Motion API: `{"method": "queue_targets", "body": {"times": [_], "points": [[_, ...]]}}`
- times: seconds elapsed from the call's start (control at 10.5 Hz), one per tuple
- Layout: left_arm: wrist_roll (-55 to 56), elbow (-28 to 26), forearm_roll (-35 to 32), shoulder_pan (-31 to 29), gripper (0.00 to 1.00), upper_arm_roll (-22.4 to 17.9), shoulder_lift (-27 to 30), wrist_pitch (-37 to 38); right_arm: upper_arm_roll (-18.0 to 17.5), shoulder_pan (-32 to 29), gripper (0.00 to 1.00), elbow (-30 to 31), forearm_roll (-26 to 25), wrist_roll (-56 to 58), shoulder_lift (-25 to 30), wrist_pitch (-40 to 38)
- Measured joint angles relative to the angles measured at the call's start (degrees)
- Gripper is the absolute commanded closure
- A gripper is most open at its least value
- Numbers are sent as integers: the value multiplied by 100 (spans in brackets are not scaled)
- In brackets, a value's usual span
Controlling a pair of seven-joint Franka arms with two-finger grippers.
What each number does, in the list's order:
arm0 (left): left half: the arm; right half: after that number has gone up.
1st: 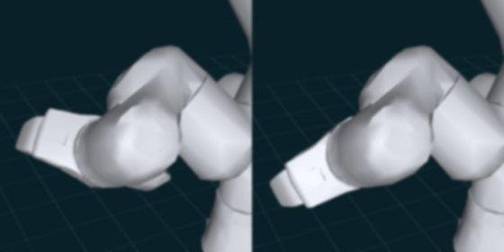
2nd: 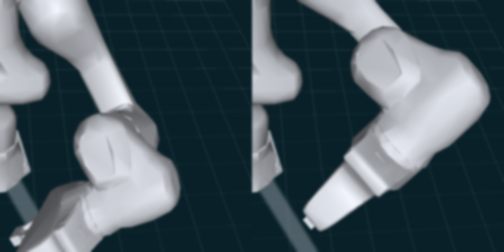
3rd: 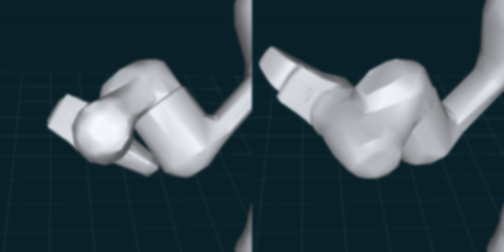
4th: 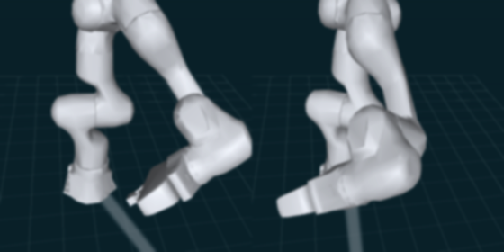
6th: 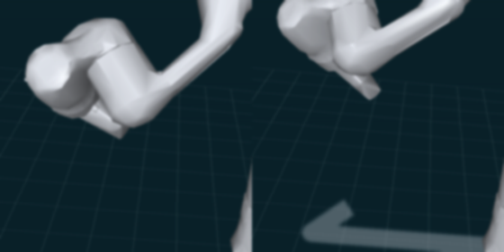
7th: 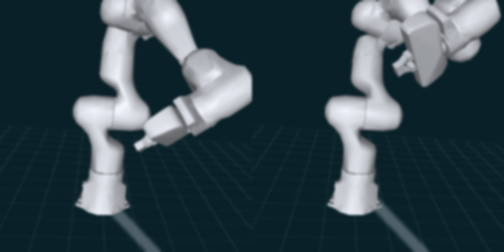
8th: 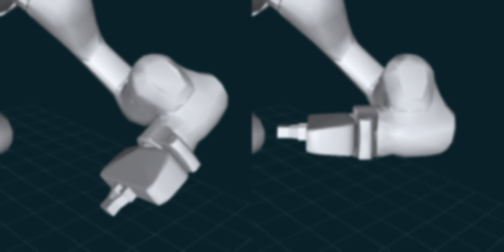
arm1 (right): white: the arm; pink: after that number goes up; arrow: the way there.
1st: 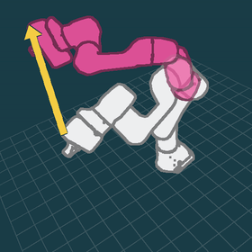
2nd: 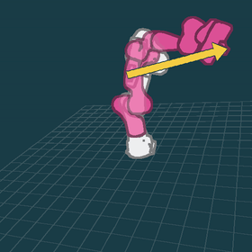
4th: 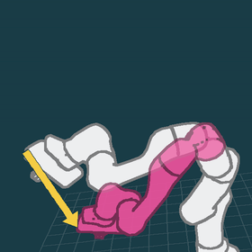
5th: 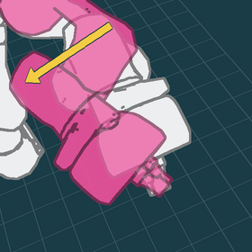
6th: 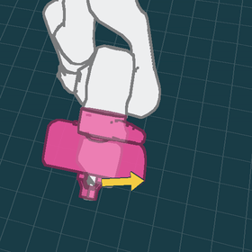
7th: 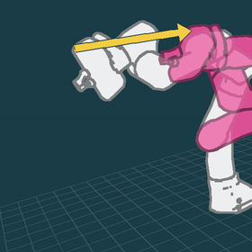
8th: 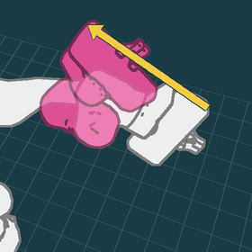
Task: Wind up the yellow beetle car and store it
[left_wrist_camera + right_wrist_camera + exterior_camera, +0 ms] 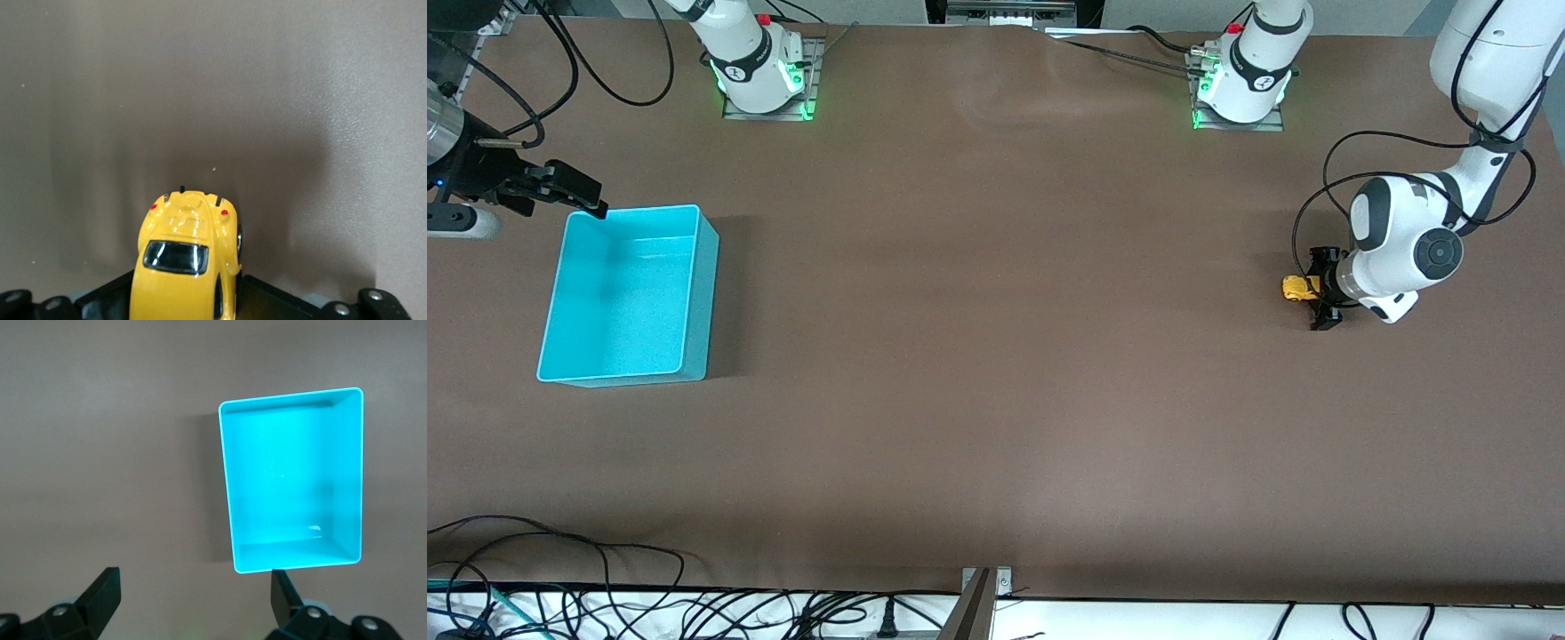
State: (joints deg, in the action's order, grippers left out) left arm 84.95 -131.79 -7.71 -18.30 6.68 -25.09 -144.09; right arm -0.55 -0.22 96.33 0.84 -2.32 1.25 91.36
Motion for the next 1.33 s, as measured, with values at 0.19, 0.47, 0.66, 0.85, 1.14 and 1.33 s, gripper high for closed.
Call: {"method": "queue_targets", "body": {"times": [0.19,0.47,0.66,0.85,1.14,1.33], "points": [[0,9,-3,0,0,0,-42,-23,0,0,0,0,0,0,0,0],[36,14,-3,0,0,1,-43,-44,0,0,0,0,0,0,0,0],[41,17,-3,0,0,2,-43,-46,0,0,0,0,0,0,0,0],[56,25,-3,0,0,2,-40,-47,0,0,0,0,0,0,0,0],[155,70,-3,0,0,12,52,-41,0,0,0,0,0,0,0,0],[281,155,-3,-4,0,44,276,142,0,1,0,0,0,0,0,0]]}}
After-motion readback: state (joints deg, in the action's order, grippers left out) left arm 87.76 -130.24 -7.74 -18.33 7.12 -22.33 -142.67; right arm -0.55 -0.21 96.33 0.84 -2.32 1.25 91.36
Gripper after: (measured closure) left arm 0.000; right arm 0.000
